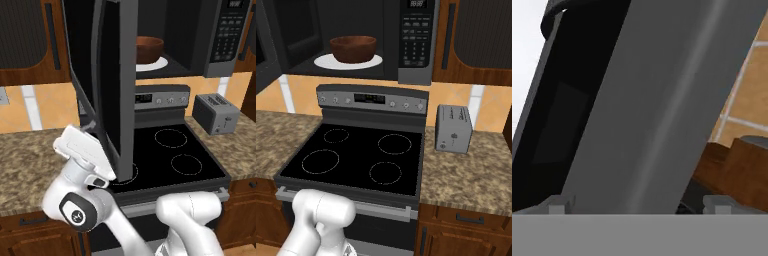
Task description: Open the microwave, place the bowl with waffle inside the microwave, then close the microwave door and turn it on.
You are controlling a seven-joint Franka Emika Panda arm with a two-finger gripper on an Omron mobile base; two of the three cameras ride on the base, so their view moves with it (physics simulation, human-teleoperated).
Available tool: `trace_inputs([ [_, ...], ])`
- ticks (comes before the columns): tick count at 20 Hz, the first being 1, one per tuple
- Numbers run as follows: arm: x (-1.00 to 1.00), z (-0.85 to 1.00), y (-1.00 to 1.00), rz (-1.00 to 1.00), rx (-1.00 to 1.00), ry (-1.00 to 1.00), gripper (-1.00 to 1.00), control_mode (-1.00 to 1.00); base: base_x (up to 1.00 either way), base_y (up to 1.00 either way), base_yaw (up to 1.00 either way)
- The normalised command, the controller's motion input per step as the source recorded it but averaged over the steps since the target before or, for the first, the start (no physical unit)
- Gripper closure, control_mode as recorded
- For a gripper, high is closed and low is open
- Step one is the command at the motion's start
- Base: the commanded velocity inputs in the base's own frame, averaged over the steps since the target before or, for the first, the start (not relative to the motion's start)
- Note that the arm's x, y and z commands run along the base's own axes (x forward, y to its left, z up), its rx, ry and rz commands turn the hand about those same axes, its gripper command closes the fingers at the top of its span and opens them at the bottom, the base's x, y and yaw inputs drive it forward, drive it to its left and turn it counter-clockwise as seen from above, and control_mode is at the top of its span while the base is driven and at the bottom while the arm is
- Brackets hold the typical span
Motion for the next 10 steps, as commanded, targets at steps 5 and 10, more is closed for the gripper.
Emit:
trace_inputs([
  [5,0.12,0.00,-0.38,0.00,0.16,0.00,-1.00,-1.00,0.00,0.00,0.00],
  [10,0.12,0.00,-0.32,0.00,0.18,0.00,-1.00,-1.00,0.00,0.00,0.00],
])
